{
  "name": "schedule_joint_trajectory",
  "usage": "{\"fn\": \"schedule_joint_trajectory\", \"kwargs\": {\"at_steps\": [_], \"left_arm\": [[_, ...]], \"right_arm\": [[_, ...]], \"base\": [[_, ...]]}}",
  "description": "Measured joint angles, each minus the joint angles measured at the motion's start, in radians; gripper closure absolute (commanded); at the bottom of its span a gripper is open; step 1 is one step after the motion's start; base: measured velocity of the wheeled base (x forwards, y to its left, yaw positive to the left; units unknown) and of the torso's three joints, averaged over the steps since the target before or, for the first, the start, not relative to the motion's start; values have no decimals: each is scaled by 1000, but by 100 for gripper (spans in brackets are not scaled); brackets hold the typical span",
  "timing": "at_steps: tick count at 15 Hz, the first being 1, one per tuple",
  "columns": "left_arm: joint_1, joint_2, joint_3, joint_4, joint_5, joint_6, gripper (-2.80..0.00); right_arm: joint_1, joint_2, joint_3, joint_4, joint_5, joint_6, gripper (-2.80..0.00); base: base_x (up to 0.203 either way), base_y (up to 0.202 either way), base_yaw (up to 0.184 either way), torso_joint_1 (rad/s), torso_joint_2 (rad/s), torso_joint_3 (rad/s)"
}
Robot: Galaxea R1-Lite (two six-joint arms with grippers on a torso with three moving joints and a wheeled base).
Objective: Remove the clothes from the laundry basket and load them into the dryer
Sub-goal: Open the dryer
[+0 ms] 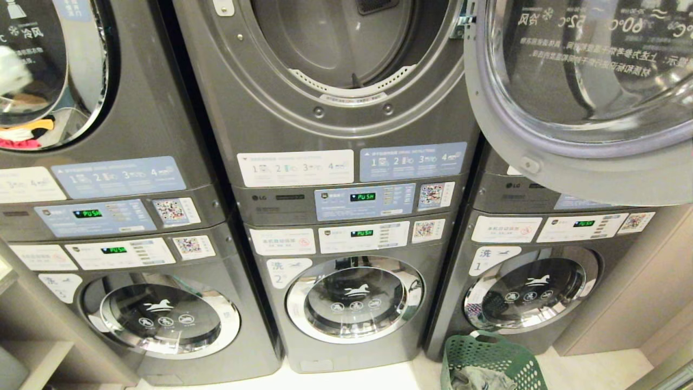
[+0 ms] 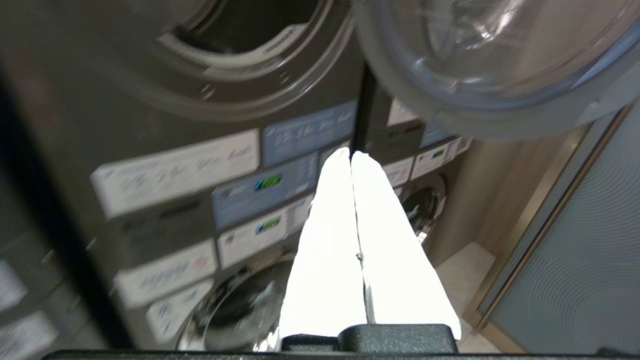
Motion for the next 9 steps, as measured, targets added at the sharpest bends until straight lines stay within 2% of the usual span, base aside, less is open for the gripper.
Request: {"fn": "schedule_joint_trajectory", "kwargs": {"at_steps": [2,4,6,9], "left_arm": [[56,-171,-6,245,53,-18,0],[149,-281,-14,439,60,-29,0],[226,-344,-11,507,24,-29,0],[318,-369,6,503,-86,-13,0]], "right_arm": [[1,165,-102,-144,55,-16,-280],[2,273,-151,-222,93,-26,-280],[2,329,-170,-233,96,-28,-280],[0,373,-176,-234,76,-66,-280]], "base": [[0,0,0,0,0,0],[0,0,0,0,0,0],[0,0,0,0,0,0],[0,0,0,0,0,0]]}}
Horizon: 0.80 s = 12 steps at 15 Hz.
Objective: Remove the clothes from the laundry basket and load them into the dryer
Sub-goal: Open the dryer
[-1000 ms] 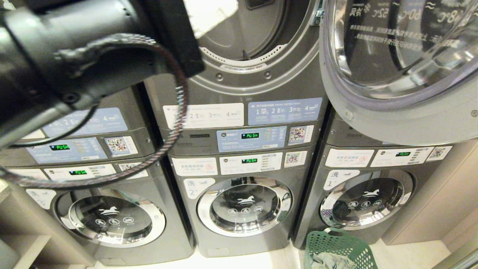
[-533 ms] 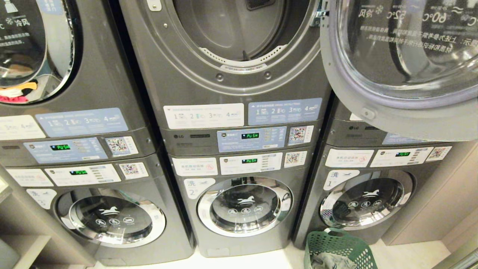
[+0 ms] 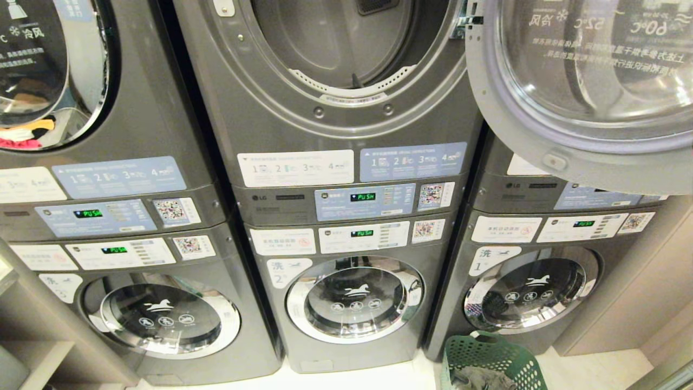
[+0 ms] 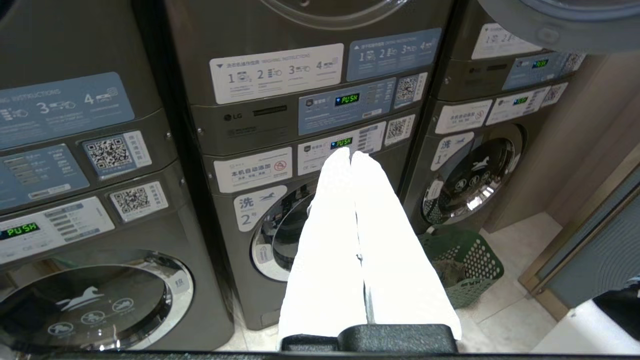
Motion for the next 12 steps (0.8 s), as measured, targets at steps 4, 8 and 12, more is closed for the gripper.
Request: {"fn": "schedule_joint_trajectory", "kwargs": {"at_steps": [4,8,12], "left_arm": [[119,-17,115,-11,-183,36,0],[202,-46,227,-22,-311,44,0],[247,-88,304,-50,-322,44,0]], "right_arm": [[-2,57,-15,-33,-119,-19,-280],[-3,175,-73,-145,-264,-24,-280],[-6,326,-158,-259,-375,-69,-280]], "base": [[0,0,0,0,0,0],[0,0,0,0,0,0],[0,0,0,0,0,0]]}}
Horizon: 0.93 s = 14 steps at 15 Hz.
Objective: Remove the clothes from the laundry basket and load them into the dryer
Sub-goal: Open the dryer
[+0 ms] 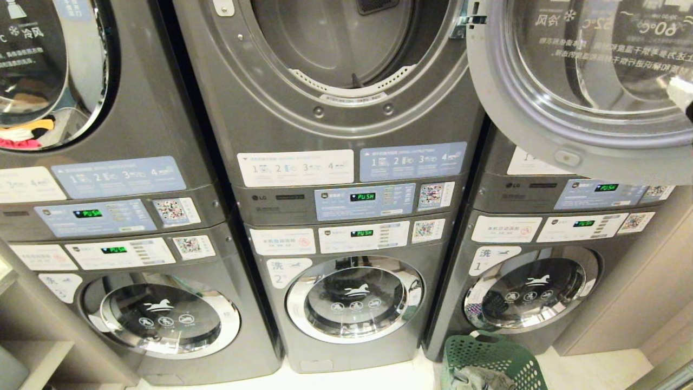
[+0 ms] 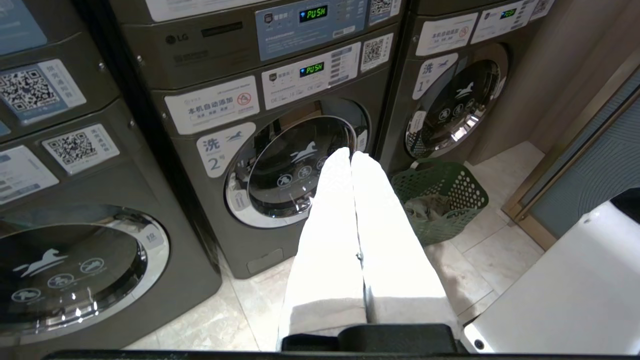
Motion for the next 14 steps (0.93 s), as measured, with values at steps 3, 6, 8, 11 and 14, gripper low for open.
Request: {"fn": "schedule_joint_trajectory", "kwargs": {"at_steps": [3,6,8,11,14], "left_arm": [[18,-65,71,-3,19,-4,0],[27,-105,98,-11,116,-46,0],[29,-115,112,-78,192,-68,0],[27,-119,153,-174,301,-65,0],[27,-122,197,-228,434,-62,0]], "right_arm": [[-4,85,-50,-34,-17,-11,-280],[-25,133,-60,-39,-16,-3,-280],[-40,149,-70,-39,-20,-5,-280],[-134,182,-103,-39,-23,-2,-280],[-194,215,-141,-37,-8,7,-280]], "base": [[0,0,0,0,0,0],[0,0,0,0,0,0],[0,0,0,0,0,0],[0,0,0,0,0,0],[0,0,0,0,0,0]]}}
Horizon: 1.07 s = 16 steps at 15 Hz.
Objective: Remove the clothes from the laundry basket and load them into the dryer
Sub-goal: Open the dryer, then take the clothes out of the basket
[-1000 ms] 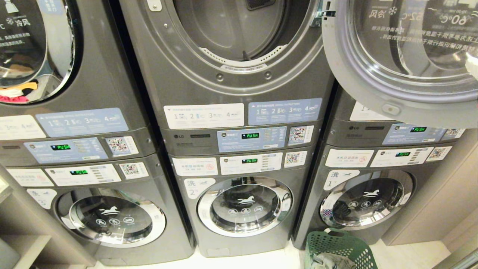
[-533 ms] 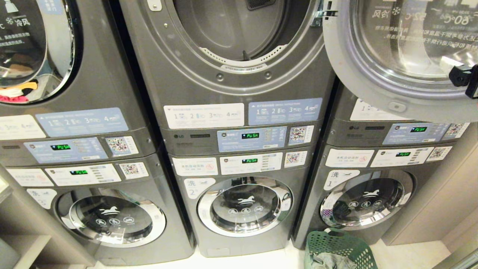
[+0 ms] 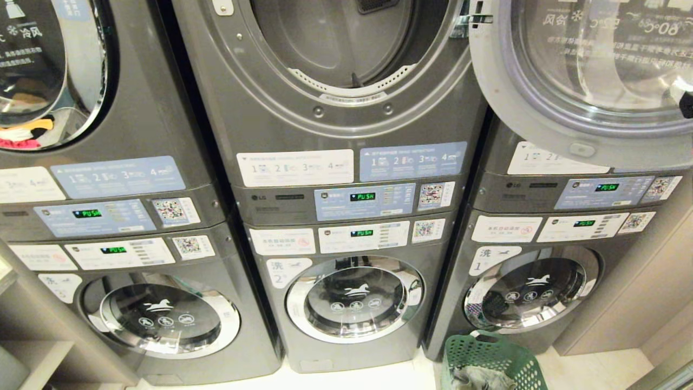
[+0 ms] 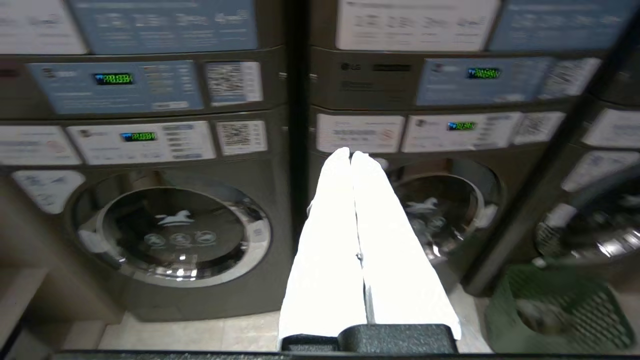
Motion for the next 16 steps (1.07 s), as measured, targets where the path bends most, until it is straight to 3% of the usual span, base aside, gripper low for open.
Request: {"fn": "schedule_joint_trajectory", "kwargs": {"at_steps": [1,3,7,10,13,16], "left_arm": [[0,0,24,-31,42,-1,0],[-1,0,82,-81,55,-3,0],[0,0,205,-93,-69,-4,0],[0,0,313,-149,-91,-6,0],[0,0,434,-230,-96,-10,0],[0,0,491,-224,-178,-41,0]], "right_arm": [[-2,-3,8,1,21,0,-280],[-3,-31,64,4,106,0,-280],[-2,-152,304,6,273,-1,-280],[-1,-286,579,6,386,-1,-280],[-2,-438,876,27,422,8,-280],[-2,-643,993,237,429,16,-280]], "base": [[0,0,0,0,0,0],[0,0,0,0,0,0],[0,0,0,0,0,0],[0,0,0,0,0,0],[0,0,0,0,0,0],[0,0,0,0,0,0]]}}
